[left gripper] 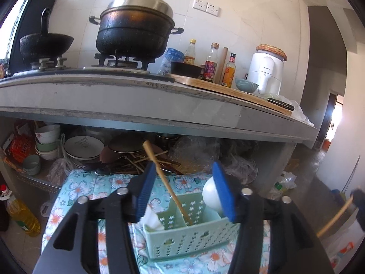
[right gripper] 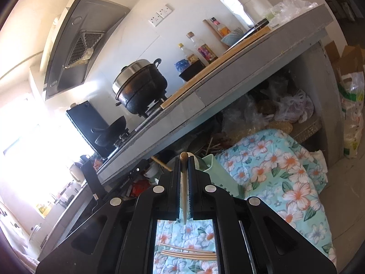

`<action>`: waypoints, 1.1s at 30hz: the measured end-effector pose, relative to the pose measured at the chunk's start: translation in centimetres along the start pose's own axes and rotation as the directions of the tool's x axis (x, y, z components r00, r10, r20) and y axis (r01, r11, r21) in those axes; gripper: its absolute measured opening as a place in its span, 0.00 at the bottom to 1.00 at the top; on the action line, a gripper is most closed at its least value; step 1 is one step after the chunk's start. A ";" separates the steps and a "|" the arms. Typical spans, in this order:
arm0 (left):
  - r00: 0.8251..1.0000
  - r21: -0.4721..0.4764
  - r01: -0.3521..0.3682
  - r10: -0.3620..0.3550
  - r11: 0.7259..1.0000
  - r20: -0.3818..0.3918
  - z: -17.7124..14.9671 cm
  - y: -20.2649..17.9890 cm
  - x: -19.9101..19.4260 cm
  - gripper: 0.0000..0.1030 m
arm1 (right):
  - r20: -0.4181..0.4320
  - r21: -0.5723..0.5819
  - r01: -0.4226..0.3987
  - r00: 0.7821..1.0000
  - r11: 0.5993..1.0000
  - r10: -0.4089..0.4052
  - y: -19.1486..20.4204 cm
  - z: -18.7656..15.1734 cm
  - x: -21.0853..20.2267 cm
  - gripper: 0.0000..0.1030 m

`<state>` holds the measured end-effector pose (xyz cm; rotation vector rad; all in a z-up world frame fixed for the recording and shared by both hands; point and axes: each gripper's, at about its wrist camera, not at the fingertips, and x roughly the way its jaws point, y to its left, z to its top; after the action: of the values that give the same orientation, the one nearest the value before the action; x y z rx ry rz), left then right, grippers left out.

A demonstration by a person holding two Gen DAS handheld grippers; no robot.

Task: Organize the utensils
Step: 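Lower the chopsticks into the holder and open both grippers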

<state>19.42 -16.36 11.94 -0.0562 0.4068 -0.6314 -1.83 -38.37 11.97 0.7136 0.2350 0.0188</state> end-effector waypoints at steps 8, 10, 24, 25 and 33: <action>1.000 0.051 0.010 -0.011 0.999 0.014 -2.6 -0.1 -5.4 0.72 | 0.095 -0.154 -0.022 0.995 0.988 0.037 4.1 3.6 0.7 0.04; 1.000 0.064 0.009 -0.009 0.998 0.003 -3.5 -0.1 -6.3 0.73 | 0.111 -0.188 -0.022 0.993 0.982 0.044 5.0 4.5 1.3 0.04; 0.994 0.091 -0.022 0.031 0.996 -0.104 -8.8 0.9 -8.9 0.77 | 0.077 -0.498 0.090 0.995 0.862 -0.060 9.5 1.9 10.0 0.04; 0.994 0.088 -0.024 0.033 0.996 -0.105 -8.9 1.0 -9.0 0.77 | 0.062 -0.510 0.085 0.996 0.856 -0.062 9.6 1.5 10.4 0.04; 0.993 0.087 -0.027 0.037 0.996 -0.112 -9.1 1.2 -8.9 0.80 | -0.015 -0.490 -0.008 1.000 0.872 0.001 8.9 -0.1 9.8 0.37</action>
<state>10.09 -9.49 6.54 0.0676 0.4894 -0.6211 8.21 -30.63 15.62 0.2046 0.2302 0.0858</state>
